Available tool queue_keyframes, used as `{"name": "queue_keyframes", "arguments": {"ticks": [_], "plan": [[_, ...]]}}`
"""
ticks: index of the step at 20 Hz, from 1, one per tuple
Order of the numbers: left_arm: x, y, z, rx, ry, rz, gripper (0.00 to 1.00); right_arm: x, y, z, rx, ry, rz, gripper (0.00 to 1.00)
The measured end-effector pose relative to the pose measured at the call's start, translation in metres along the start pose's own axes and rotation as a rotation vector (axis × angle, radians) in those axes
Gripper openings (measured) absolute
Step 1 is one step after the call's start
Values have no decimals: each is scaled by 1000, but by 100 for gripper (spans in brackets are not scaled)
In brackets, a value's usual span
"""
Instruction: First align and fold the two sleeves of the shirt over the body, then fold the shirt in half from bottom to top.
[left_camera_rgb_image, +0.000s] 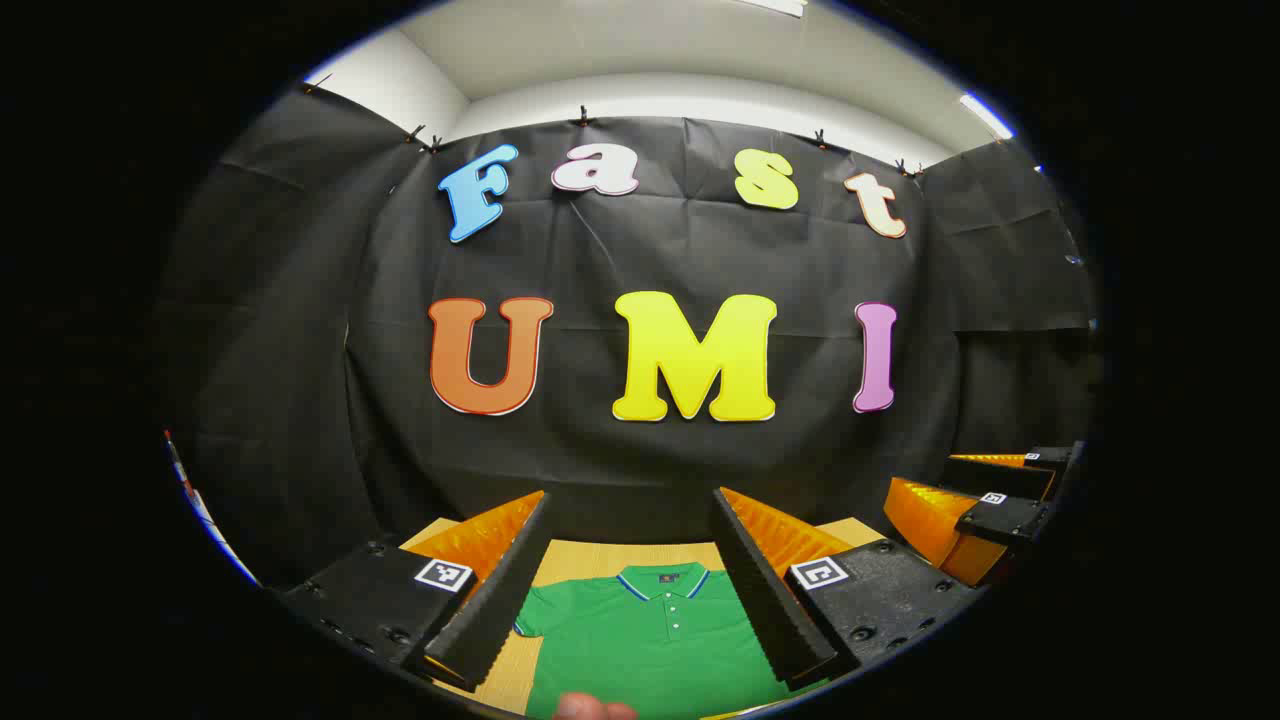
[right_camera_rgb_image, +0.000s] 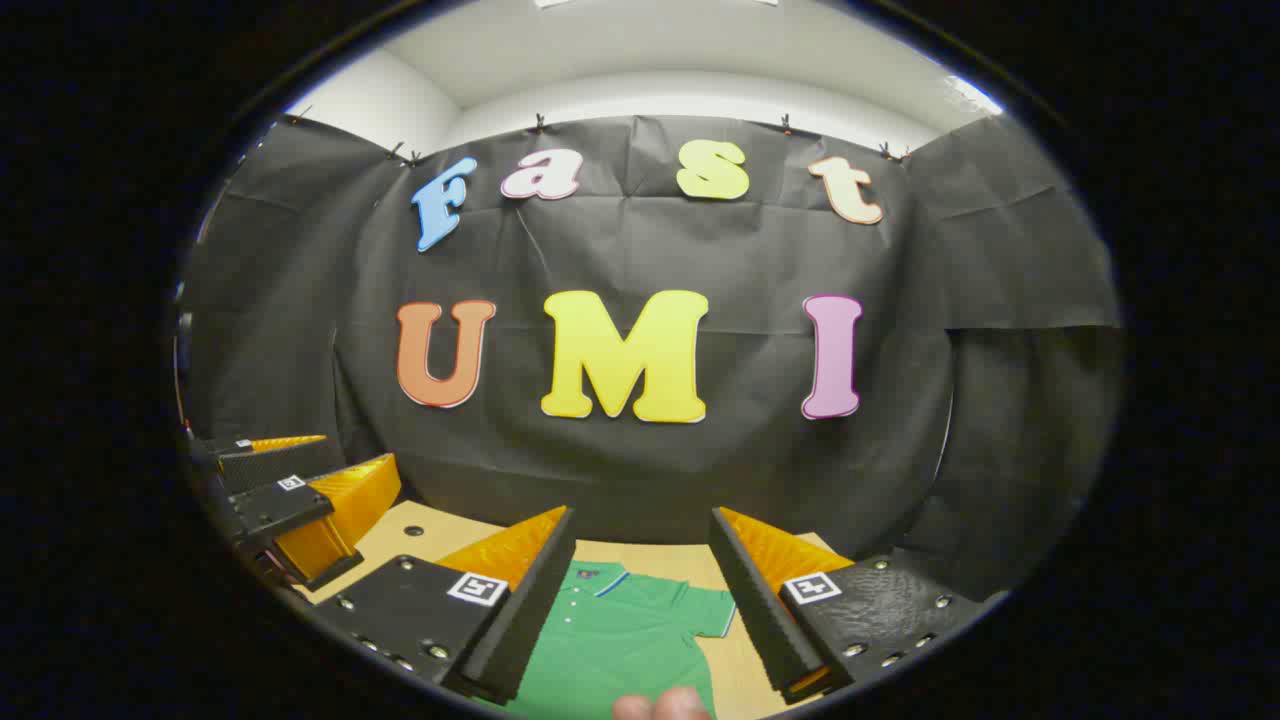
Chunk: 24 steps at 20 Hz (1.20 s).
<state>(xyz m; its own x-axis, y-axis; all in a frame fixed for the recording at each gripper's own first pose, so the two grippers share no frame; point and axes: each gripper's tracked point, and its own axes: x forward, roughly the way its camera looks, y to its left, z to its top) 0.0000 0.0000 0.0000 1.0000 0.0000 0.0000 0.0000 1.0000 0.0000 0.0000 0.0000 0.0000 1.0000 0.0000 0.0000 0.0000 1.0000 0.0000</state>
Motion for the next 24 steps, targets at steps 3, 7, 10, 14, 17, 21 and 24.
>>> {"name": "queue_keyframes", "arguments": {"ticks": [3,7,10,14,17,21,24], "plan": [[1,1,-1,0,1,-1,99,0,1,0,-6,6,-1,82],[-1,5,0,5,9,1,99,-4,3,9,-22,-18,2,82],[-3,11,4,21,7,5,99,-3,11,6,-20,-7,22,82],[-9,23,4,20,3,22,99,-1,21,8,-19,-4,44,88],[-10,32,-1,13,10,46,100,2,29,10,-24,-8,61,85],[-8,39,-9,16,29,61,100,8,32,4,-31,8,85,85],[-1,36,-15,13,45,59,99,13,24,0,-35,23,78,88]]}}
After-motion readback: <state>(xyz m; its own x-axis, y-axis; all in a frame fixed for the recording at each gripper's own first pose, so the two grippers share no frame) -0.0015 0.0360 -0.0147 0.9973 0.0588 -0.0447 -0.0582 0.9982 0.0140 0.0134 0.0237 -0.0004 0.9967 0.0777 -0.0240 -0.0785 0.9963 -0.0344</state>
